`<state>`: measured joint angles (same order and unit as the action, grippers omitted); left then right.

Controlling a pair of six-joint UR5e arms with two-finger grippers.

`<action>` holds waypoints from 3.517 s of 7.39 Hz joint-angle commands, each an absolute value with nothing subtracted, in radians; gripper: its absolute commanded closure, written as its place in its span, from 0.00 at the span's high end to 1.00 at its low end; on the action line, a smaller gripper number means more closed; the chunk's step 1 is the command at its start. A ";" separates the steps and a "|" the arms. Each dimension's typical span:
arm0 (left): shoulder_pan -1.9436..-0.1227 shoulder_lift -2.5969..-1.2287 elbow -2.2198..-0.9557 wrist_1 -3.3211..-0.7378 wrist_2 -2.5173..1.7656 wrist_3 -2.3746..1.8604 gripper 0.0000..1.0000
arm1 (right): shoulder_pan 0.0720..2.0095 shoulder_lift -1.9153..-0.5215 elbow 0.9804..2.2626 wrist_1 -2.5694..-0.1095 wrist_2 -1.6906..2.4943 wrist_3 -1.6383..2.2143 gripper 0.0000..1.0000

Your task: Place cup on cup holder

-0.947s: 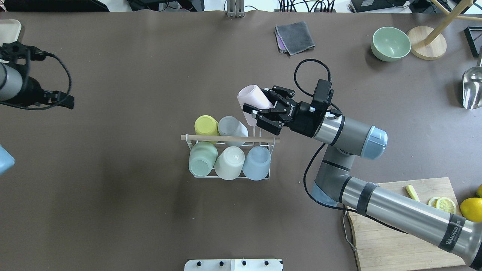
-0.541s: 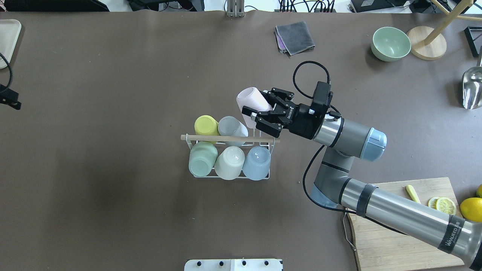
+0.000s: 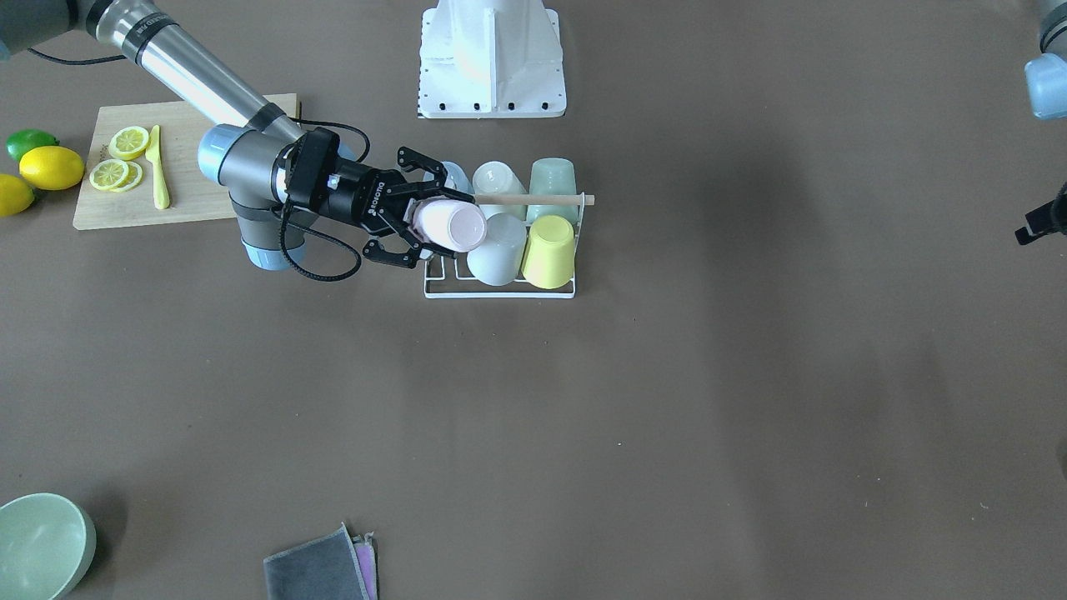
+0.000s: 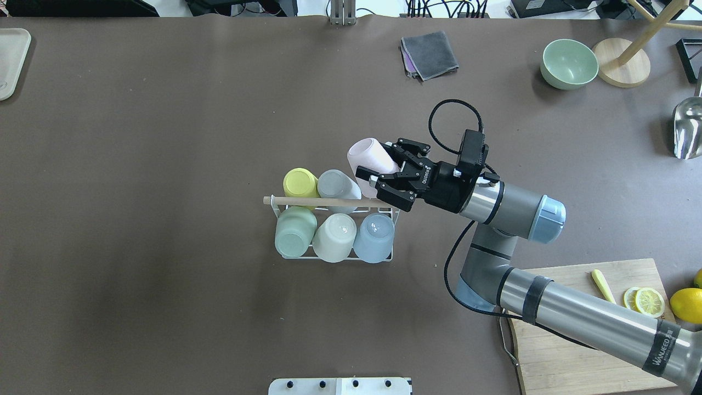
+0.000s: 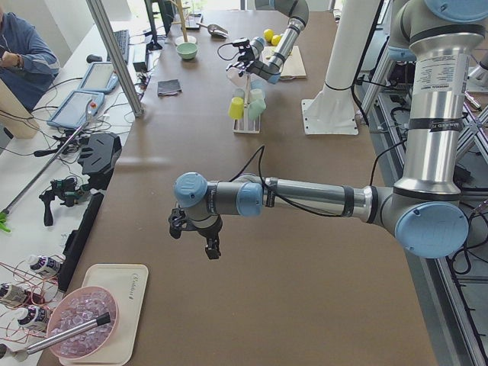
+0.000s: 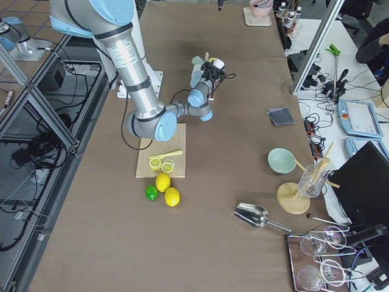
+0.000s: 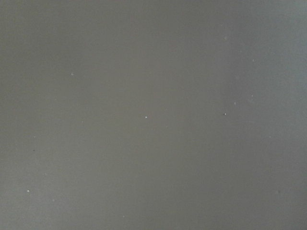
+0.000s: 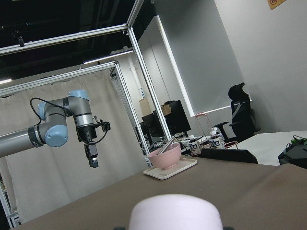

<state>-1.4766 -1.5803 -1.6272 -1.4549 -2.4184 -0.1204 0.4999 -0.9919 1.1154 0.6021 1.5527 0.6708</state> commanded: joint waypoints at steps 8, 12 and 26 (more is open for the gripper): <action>-1.565 -1.539 -1.625 -1.445 -2.459 -0.114 0.98 | 0.497 -0.993 1.100 0.611 1.551 0.670 0.00; -1.575 -1.536 -1.629 -1.442 -2.451 -0.104 0.98 | 0.499 -0.991 1.101 0.614 1.545 0.676 1.00; -1.569 -1.539 -1.618 -1.531 -2.326 -0.104 0.98 | 0.836 -1.187 1.596 -0.755 1.583 0.730 1.00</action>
